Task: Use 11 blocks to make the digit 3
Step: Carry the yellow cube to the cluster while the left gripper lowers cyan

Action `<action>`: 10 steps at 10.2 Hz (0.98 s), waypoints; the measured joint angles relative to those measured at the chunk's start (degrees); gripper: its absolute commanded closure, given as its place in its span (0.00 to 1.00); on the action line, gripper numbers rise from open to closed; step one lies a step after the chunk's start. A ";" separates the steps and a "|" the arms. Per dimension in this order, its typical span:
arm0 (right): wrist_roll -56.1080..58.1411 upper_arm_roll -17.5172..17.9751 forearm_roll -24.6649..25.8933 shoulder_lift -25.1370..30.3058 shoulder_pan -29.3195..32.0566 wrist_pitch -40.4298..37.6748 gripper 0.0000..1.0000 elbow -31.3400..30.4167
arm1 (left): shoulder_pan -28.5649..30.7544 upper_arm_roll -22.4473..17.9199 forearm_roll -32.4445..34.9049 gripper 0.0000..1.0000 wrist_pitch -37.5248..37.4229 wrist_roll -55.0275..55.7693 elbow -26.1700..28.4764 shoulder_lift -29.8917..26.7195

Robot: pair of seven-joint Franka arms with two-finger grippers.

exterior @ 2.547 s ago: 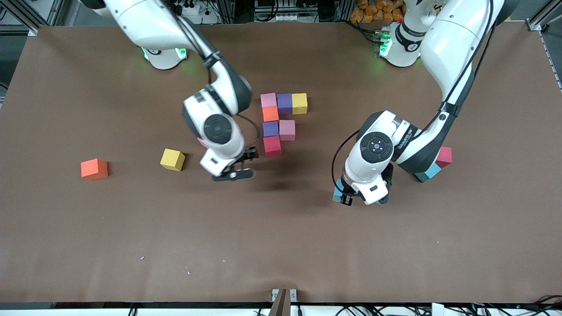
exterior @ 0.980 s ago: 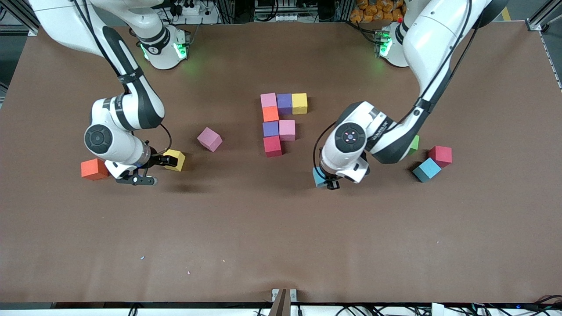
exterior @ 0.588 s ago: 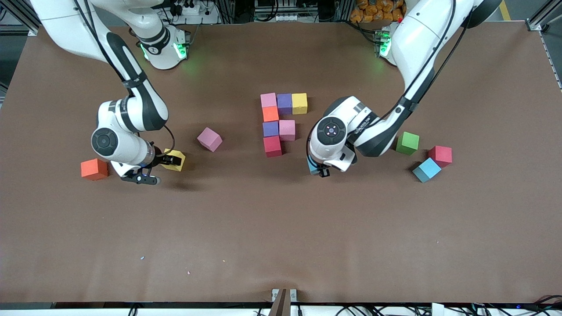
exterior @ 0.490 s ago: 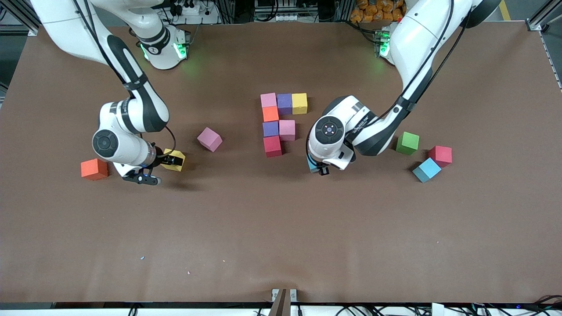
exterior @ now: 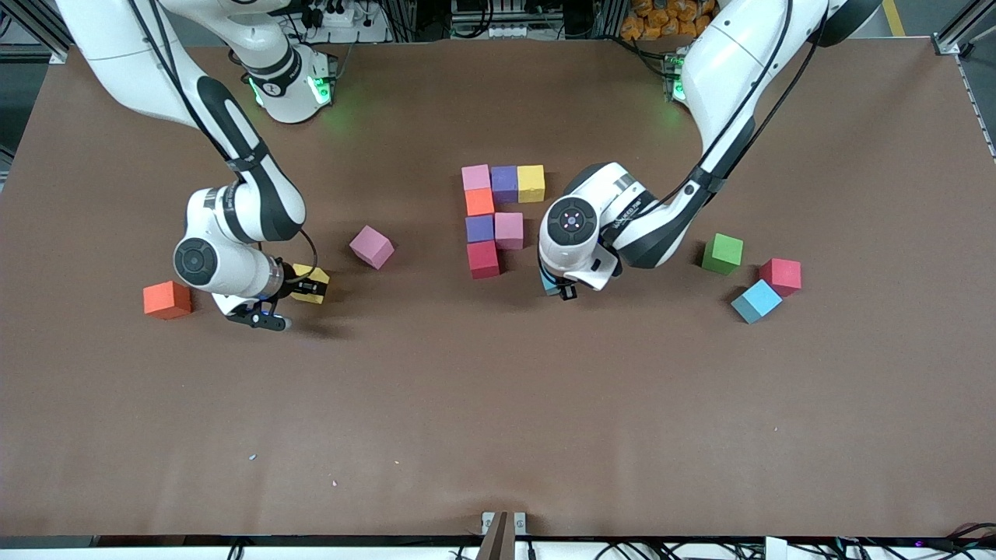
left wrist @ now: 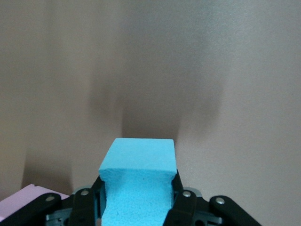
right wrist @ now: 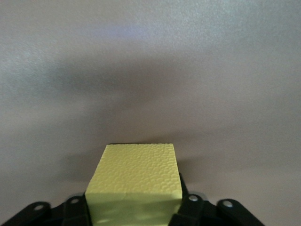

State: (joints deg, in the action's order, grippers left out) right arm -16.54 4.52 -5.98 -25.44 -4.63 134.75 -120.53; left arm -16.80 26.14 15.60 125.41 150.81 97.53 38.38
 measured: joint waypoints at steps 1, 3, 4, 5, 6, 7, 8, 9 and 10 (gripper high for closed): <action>0.01 0.11 0.00 0.02 -0.10 -1.74 1.00 1.34 | -0.02 0.03 0.00 1.00 2.25 0.14 2.31 -1.19; 0.12 0.30 0.00 0.08 -1.23 -8.10 1.00 6.70 | -0.02 0.42 0.00 1.00 3.92 0.43 5.83 -3.34; 0.16 0.36 0.00 0.05 -2.83 -10.04 1.00 9.19 | -0.02 0.73 0.00 1.00 4.27 0.53 7.08 -4.09; 0.15 0.41 0.00 -0.27 -5.30 -10.49 1.00 11.22 | 0.00 1.02 0.00 1.00 5.22 0.56 8.38 -4.66; 0.06 0.44 -0.01 -1.24 -8.00 -10.52 1.00 13.42 | 0.01 1.43 0.00 1.00 6.65 0.57 9.80 -5.06; -0.07 0.48 -0.01 -2.61 -10.47 -10.94 1.00 16.02 | 0.00 1.77 0.00 1.00 8.64 0.58 11.40 -5.38; -0.13 0.51 -0.01 -4.22 -12.91 -12.57 1.00 19.12 | -0.01 2.12 0.00 1.00 10.76 0.58 13.08 -5.55; -0.25 0.52 0.00 -5.98 -15.24 -14.68 1.00 22.59 | -0.02 2.40 0.11 1.00 12.21 0.58 14.50 -5.71; -0.39 0.52 0.24 -7.74 -17.27 -16.38 1.00 26.11 | 0.03 2.56 0.83 1.00 12.95 0.55 15.35 -6.05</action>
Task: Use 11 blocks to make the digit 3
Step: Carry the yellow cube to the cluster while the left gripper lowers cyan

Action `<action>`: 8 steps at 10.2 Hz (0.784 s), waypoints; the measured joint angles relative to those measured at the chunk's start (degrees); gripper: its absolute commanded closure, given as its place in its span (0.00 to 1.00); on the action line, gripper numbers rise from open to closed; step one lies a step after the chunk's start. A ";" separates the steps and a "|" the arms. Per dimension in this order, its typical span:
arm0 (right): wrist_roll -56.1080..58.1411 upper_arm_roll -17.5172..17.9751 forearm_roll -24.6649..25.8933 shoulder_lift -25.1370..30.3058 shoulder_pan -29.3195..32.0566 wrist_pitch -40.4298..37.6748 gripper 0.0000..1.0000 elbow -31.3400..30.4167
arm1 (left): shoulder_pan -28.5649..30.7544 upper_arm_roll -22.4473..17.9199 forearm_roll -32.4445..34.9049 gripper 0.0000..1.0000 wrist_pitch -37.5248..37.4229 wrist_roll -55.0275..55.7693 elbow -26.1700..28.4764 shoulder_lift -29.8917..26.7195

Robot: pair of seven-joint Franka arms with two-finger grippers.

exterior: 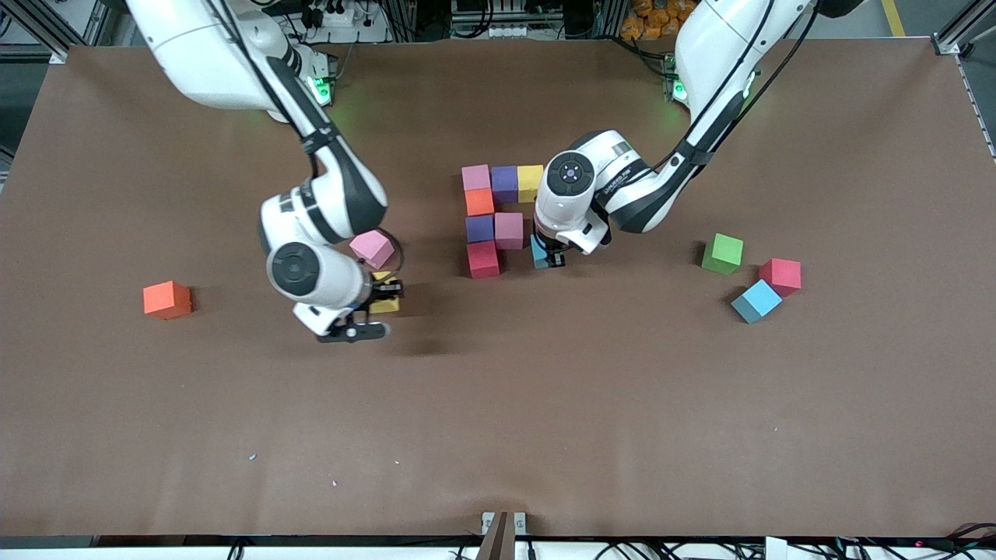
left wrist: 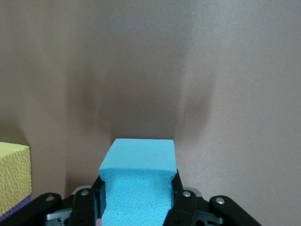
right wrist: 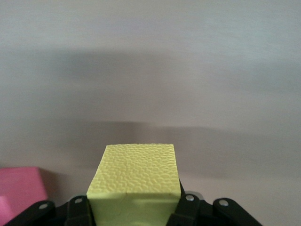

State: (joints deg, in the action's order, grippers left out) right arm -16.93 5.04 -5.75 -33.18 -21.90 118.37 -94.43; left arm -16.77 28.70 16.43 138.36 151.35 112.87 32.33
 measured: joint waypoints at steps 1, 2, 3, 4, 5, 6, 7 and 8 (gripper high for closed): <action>-0.06 -0.02 0.92 -1.80 -2.07 -0.97 1.00 3.23 | 0.12 0.48 0.76 1.00 0.07 0.00 0.63 -0.34; -1.69 -0.03 3.22 -3.47 -4.22 -1.14 1.00 5.67 | 0.21 1.08 1.04 1.00 0.08 0.00 1.30 -0.63; -5.68 -0.04 5.99 -5.51 -6.55 -1.15 1.00 8.24 | 0.22 1.41 1.21 1.00 0.08 0.00 1.76 -0.85; -9.55 -0.04 7.35 -7.69 -8.59 -1.15 1.00 10.79 | 0.29 1.76 1.29 1.00 0.09 -0.02 2.12 -0.99; -11.89 -0.10 7.56 -9.60 -9.64 -1.15 1.00 12.95 | 0.32 2.13 1.31 1.00 0.11 -0.03 2.56 -1.16; -13.45 -0.13 7.57 -11.18 -9.77 -1.14 1.00 14.76 | 0.32 2.44 1.32 1.00 0.23 -0.03 3.08 -1.41; -15.07 -0.26 6.77 -12.70 -9.63 -1.11 1.00 16.41 | 0.32 2.61 1.32 1.00 0.33 -0.03 3.50 -1.63; -16.51 -0.29 4.81 -14.24 -9.55 -1.05 1.00 18.19 | 0.32 2.66 1.32 1.00 0.45 -0.03 3.80 -1.80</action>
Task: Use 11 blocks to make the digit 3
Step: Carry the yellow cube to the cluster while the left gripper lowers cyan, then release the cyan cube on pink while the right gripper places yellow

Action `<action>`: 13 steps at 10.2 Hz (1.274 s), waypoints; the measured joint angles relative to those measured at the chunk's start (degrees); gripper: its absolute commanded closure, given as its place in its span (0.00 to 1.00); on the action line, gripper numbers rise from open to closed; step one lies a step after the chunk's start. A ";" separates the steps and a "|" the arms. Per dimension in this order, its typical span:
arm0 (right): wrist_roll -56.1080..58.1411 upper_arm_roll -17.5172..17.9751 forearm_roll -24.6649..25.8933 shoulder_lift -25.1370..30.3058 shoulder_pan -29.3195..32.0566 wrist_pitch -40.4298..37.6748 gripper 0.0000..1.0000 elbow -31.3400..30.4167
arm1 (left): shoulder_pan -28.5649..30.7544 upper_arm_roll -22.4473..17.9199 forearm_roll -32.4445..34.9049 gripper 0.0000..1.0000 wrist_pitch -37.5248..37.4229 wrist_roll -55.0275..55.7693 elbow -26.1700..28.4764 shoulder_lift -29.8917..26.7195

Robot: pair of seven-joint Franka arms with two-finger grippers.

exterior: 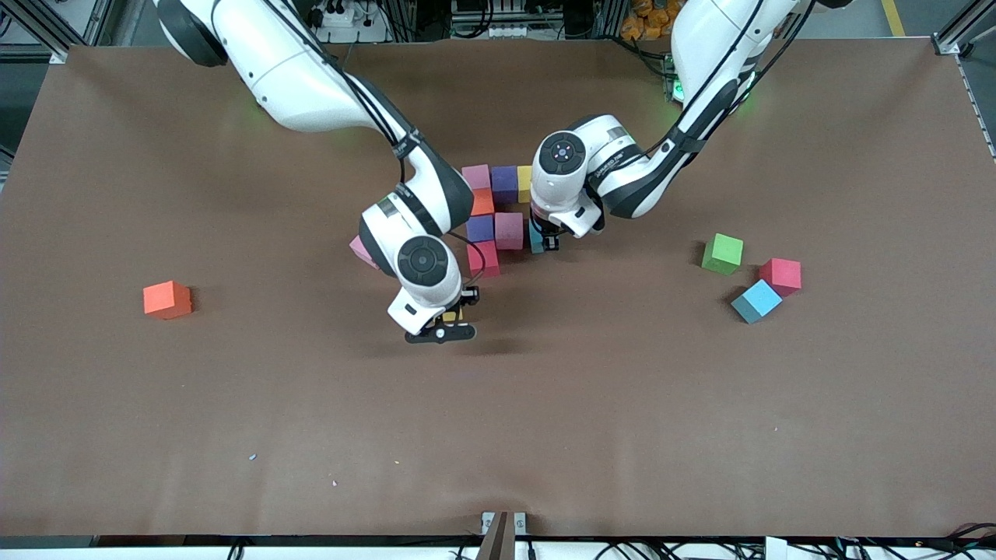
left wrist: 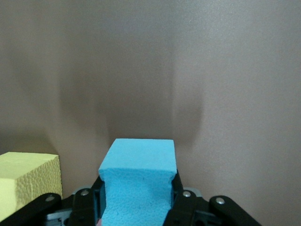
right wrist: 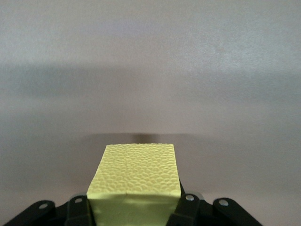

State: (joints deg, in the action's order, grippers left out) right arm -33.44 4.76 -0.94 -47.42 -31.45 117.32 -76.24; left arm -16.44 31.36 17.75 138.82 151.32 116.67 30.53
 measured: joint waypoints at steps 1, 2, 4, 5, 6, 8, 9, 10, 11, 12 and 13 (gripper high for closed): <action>-0.80 0.04 -2.59 -1.32 -0.16 0.01 1.00 1.71 | 0.00 0.00 0.00 1.00 0.21 0.00 0.23 -0.13; -1.66 0.16 -3.96 -2.19 -0.46 0.01 1.00 2.93 | 0.02 0.00 0.00 1.00 0.60 0.00 0.37 -0.18; -2.45 0.28 -4.69 -3.12 -0.87 0.01 1.00 4.07 | 0.02 0.00 0.00 1.00 1.17 0.00 0.56 -0.19; -2.48 0.35 -4.75 -3.74 -1.19 0.01 1.00 4.82 | 0.02 0.01 0.00 1.00 1.53 0.00 0.66 -0.20; -2.55 0.39 -4.78 -4.55 -1.77 0.04 1.00 5.60 | 0.02 0.01 0.00 1.00 1.86 0.00 0.76 -0.19; -3.06 0.40 -5.03 -5.87 -2.80 0.05 1.00 6.72 | 0.02 0.01 0.00 1.00 2.77 0.00 0.97 -0.19; -3.08 0.42 -5.33 -6.08 -3.04 0.06 1.00 6.83 | 0.02 0.01 0.00 1.00 2.92 0.00 1.04 -0.18; -3.08 0.44 -5.54 -6.16 -3.32 0.06 1.00 6.83 | 0.02 0.01 0.00 1.00 3.01 0.00 1.06 -0.18; -3.09 0.46 -5.66 -6.23 -3.60 0.06 1.00 6.83 | 0.02 0.01 0.00 1.00 3.18 0.00 1.09 -0.15; -3.12 0.47 -5.79 -6.28 -3.87 0.06 0.99 6.83 | 0.02 0.01 0.00 1.00 3.39 0.00 1.12 -0.13; -3.25 0.47 -5.90 -6.29 -4.18 0.06 0.98 6.84 | 0.02 0.01 0.00 1.00 3.63 0.00 1.13 -0.09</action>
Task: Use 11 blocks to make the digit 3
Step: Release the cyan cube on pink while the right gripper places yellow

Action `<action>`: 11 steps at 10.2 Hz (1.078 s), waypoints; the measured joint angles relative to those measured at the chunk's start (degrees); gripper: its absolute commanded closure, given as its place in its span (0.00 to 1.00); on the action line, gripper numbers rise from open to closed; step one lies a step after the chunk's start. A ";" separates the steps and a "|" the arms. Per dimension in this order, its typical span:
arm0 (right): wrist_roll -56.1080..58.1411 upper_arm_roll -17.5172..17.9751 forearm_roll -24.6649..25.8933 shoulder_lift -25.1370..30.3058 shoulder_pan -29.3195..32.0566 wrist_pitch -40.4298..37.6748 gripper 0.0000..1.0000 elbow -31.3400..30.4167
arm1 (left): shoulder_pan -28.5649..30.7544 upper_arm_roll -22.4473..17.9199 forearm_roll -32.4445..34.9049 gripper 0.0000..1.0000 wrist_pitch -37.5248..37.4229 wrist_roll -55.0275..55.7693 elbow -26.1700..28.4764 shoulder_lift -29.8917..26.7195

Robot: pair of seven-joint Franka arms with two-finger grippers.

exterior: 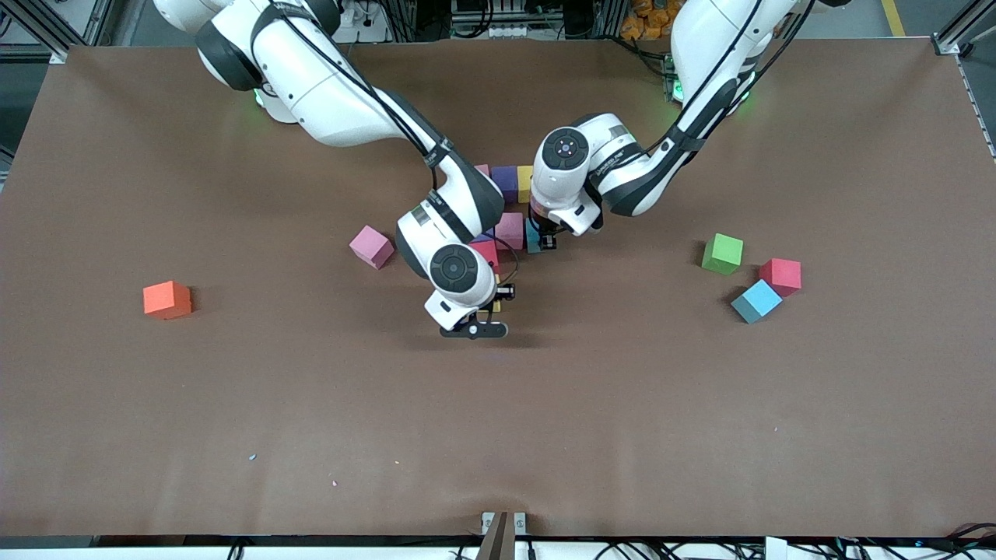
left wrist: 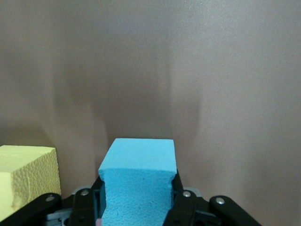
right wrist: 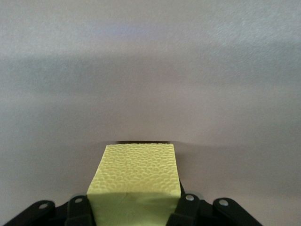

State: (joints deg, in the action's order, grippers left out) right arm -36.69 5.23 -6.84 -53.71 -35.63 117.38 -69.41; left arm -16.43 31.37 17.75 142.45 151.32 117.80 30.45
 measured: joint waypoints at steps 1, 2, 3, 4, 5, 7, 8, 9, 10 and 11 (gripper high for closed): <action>-0.14 0.00 -0.09 0.00 -0.23 0.00 0.96 0.00 | 0.00 0.00 0.00 1.00 0.21 0.00 0.00 0.06; -0.16 0.00 -0.16 -0.02 -0.30 -0.03 0.96 0.00 | 0.00 0.00 0.00 1.00 0.28 0.00 0.00 0.08; -0.17 0.00 -0.21 -0.12 -0.33 -0.13 0.96 -0.04 | -0.01 0.00 0.00 1.00 0.36 0.00 0.00 0.09; -0.17 0.00 -0.22 -0.27 -0.36 -0.18 0.96 -0.15 | -0.01 0.00 0.00 1.00 0.50 0.00 0.00 0.13; -0.17 0.00 -0.22 -0.36 -0.36 -0.18 0.96 -0.20 | -0.01 0.00 0.00 1.00 0.61 0.00 0.00 0.15; -0.17 0.00 -0.22 -0.36 -0.36 -0.18 0.94 -0.20 | -0.07 0.02 0.00 1.00 0.77 0.00 0.00 0.21; -0.17 0.00 -0.22 -0.36 -0.36 -0.18 0.94 -0.21 | -0.10 0.03 0.00 1.00 0.83 0.00 0.00 0.25; -0.17 0.00 -0.22 -0.36 -0.36 -0.18 0.92 -0.21 | -0.10 0.03 0.00 0.80 0.86 0.00 0.00 0.27; -0.17 0.00 -0.22 -0.36 -0.36 -0.19 0.92 -0.21 | -0.10 0.04 0.00 0.33 0.87 0.00 0.00 0.27; -0.17 0.00 -0.22 -0.36 -0.36 -0.21 0.92 -0.21 | -0.13 0.04 0.00 0.00 0.87 -0.03 0.00 0.28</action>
State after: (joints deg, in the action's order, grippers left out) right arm -36.86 5.23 -7.06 -54.07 -35.99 117.17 -69.62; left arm -16.56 31.41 17.75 143.32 151.29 117.80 30.73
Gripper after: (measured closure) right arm 0.445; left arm 0.467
